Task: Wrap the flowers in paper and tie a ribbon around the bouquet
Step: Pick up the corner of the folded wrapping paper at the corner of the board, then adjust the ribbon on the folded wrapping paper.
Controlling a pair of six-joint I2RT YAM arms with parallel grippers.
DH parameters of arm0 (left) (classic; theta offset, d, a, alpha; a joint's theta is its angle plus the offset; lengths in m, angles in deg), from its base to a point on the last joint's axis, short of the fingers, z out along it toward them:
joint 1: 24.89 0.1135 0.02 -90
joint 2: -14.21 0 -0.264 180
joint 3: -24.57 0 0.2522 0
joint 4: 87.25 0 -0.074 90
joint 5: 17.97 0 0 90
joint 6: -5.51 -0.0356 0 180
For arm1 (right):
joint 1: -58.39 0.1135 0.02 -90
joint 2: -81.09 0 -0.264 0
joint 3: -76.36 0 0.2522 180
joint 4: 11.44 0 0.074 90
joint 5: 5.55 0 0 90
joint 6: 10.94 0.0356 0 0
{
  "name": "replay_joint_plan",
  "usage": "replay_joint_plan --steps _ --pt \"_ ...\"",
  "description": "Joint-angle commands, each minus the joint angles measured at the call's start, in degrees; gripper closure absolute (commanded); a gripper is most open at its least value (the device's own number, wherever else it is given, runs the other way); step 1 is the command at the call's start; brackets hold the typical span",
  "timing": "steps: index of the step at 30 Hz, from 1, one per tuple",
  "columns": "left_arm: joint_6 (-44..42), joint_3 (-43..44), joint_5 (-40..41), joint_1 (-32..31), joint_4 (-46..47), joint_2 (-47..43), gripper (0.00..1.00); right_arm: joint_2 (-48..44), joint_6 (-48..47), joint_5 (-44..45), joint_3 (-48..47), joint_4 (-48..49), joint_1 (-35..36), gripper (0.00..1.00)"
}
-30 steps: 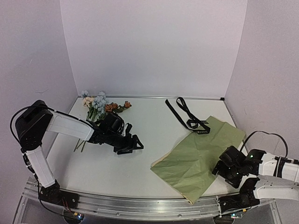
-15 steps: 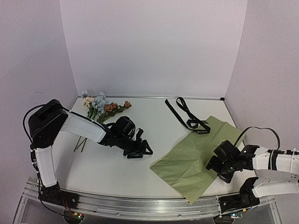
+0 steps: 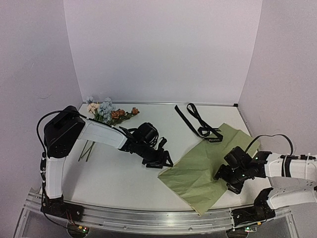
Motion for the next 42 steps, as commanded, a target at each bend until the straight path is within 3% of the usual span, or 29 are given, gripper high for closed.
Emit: replay_joint_plan --steps 1,8,15,19,24,34,42 --pt "-3.4 2.9 1.8 -1.6 -8.5 2.8 0.39 0.5 0.1 -0.4 -2.3 -0.3 0.0 0.11" --pt "-4.6 4.8 3.3 -2.8 -11.5 3.6 0.63 0.7 -1.0 -1.0 -4.5 -2.3 0.0 0.12" --pt "-5.0 5.2 5.5 -3.3 -13.9 2.6 0.98 -0.8 -5.1 0.9 -8.9 -9.3 0.0 0.11" --pt "-5.3 3.8 7.5 -3.3 -15.4 -0.4 1.00 -1.4 -9.7 3.7 -13.7 -15.5 0.0 0.10" --pt "-7.9 1.6 7.8 -3.3 -18.3 -4.9 1.00 3.1 -25.7 9.3 -27.1 -22.0 -1.1 0.02" --pt "-12.4 -3.2 3.6 -3.3 -22.9 -13.6 1.00 33.2 -57.4 2.0 -58.0 -20.7 -6.4 0.02" --pt "-12.6 -3.7 3.6 -3.2 -25.9 -16.3 1.00 56.7 -64.6 -0.4 -78.5 -20.5 -8.7 0.02"
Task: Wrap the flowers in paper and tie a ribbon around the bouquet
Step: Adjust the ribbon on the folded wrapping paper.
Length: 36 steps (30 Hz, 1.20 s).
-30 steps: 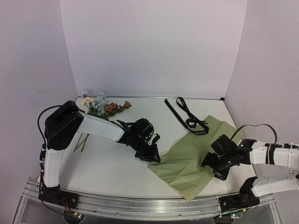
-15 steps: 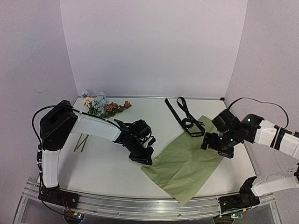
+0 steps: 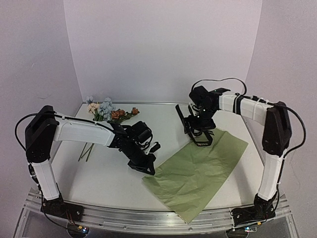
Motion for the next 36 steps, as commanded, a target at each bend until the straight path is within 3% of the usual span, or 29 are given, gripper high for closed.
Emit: replay_joint_plan --steps 1,10,18,27,36 --pt "-1.3 -0.9 -0.3 -0.1 -3.0 -3.8 1.00 10.1 -7.4 -0.3 -10.0 -1.1 -1.1 0.02" --pt "-0.7 -2.3 1.6 -0.1 -5.5 -7.4 1.00 23.2 -11.0 8.3 -24.0 -3.7 -1.8 0.02" --pt "-0.3 -2.5 2.1 0.0 -7.3 -10.8 1.00 30.0 -12.9 4.0 -36.5 -12.3 -3.6 0.07" --pt "-1.7 -0.8 2.2 0.0 -10.4 -14.5 1.00 32.9 -19.5 0.7 -40.2 -20.8 -3.5 0.12" --pt "-1.6 0.6 5.0 0.0 -13.9 -16.6 1.00 32.0 -20.2 7.8 -37.4 -22.8 -3.4 0.22"
